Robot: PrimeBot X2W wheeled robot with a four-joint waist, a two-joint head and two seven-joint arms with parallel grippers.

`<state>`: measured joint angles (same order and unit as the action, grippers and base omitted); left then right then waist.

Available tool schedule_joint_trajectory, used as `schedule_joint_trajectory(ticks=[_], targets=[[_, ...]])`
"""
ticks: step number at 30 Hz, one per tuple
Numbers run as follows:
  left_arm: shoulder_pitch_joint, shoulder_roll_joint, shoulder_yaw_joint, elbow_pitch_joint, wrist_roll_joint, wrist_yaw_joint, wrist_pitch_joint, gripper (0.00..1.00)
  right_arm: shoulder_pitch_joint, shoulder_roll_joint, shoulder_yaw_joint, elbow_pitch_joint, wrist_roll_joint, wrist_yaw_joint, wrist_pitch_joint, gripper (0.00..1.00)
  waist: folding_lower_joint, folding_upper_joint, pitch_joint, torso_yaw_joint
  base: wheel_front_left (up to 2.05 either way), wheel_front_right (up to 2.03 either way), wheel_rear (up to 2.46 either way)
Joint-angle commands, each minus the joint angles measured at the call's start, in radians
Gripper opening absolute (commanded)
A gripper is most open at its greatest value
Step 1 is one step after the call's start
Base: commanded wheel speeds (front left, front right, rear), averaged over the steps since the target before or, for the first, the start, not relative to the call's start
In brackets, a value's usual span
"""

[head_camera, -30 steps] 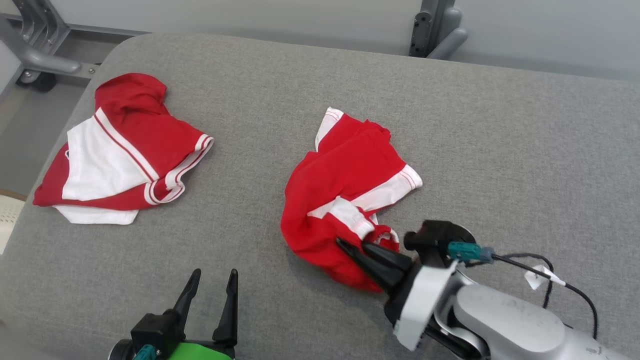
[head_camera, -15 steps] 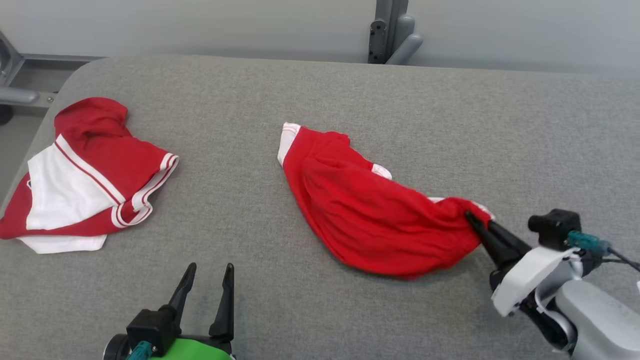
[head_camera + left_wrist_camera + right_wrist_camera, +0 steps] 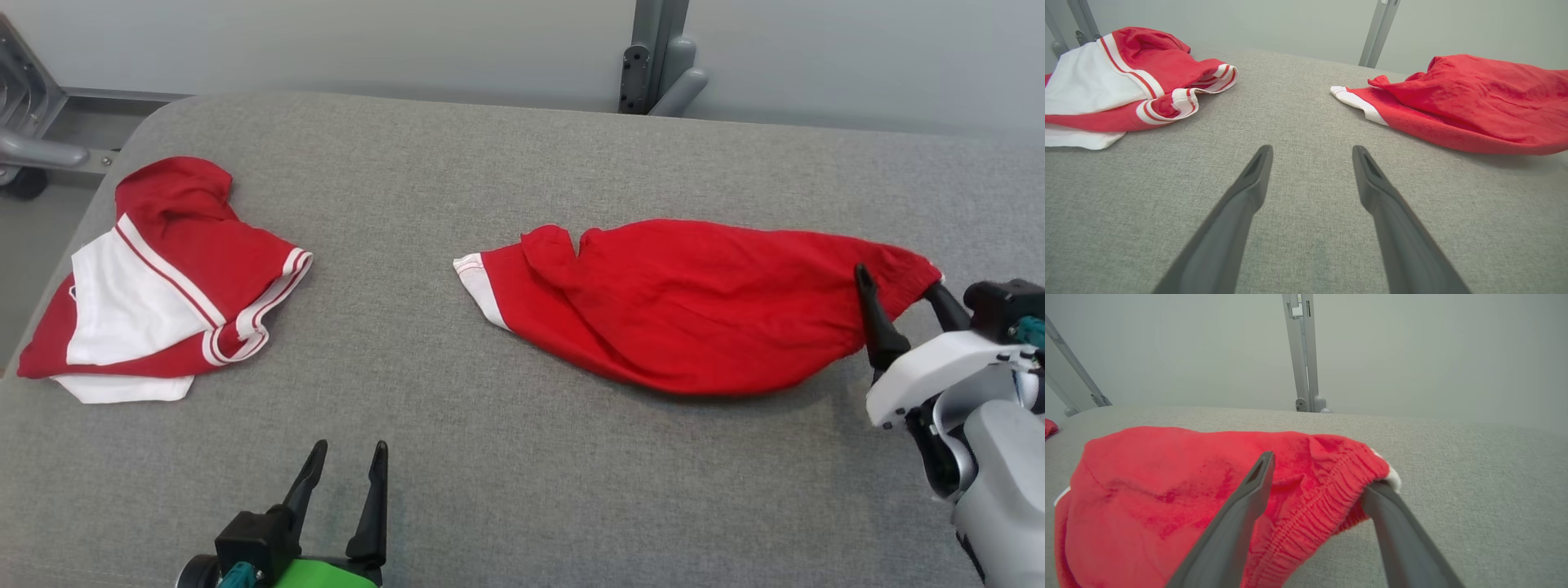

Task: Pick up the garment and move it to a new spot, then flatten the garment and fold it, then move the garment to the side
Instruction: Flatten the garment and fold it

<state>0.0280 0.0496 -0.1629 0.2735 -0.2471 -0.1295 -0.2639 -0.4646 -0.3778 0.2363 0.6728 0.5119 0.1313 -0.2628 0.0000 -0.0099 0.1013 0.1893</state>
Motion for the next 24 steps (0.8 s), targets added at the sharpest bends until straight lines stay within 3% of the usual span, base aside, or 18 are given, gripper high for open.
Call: schedule_joint_trajectory(ticks=[1,9,17,24], targets=[[0.004,0.002,0.003,0.003,-0.006,-0.002,-0.001,1.00,0.028,0.005,-0.006,0.005,-0.013,-0.001,-0.003,1.00,0.0000,0.0099,-0.005,-0.004,0.00,0.00,0.00],[0.025,0.002,0.021,0.006,-0.005,0.000,-0.001,1.00,0.187,0.087,-0.085,-0.048,-0.059,-0.001,-0.003,1.00,0.0000,0.0099,-0.045,-0.052,0.00,0.00,0.00],[0.037,0.002,0.016,0.001,-0.007,0.000,-0.001,1.00,0.317,0.105,-0.008,-0.096,-0.003,-0.001,-0.003,1.00,0.0000,0.0099,-0.077,-0.082,0.00,0.00,0.00],[0.046,0.002,0.023,-0.006,-0.009,0.006,-0.001,1.00,0.410,0.132,0.019,-0.243,-0.060,-0.001,-0.003,1.00,0.0000,0.0099,-0.092,-0.094,0.00,0.00,0.00]])
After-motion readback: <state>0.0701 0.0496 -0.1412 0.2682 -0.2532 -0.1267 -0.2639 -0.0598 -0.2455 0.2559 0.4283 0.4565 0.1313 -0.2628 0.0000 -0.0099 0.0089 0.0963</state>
